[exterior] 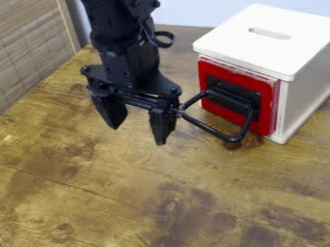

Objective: Close the drawer

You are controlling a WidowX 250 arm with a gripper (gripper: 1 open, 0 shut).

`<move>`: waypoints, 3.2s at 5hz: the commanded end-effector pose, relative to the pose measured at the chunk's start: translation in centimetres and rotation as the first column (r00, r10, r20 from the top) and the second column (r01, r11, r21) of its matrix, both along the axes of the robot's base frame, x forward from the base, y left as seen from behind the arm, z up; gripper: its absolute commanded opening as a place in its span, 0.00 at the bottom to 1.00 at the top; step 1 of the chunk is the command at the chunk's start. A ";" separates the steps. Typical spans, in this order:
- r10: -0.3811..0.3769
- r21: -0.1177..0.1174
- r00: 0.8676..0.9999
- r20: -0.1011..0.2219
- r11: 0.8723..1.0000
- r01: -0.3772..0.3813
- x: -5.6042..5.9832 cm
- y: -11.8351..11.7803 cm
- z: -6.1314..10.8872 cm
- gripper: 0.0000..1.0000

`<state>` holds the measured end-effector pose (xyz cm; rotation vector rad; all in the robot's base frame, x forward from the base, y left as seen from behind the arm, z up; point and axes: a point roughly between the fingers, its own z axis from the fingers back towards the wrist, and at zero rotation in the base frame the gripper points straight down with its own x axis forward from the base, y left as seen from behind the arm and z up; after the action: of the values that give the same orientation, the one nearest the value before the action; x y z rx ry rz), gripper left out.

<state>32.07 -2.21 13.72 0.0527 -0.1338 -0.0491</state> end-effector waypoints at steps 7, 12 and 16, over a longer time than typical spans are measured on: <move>-0.011 0.032 0.998 0.054 0.999 0.009 0.3 2.3 2.4 1.00; 0.044 0.031 0.996 -0.080 0.999 -0.042 1.8 3.3 -1.7 1.00; 0.093 0.034 0.982 -0.163 0.995 -0.089 3.1 2.1 -3.8 1.00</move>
<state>34.24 0.27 8.16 0.0818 0.0978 0.0446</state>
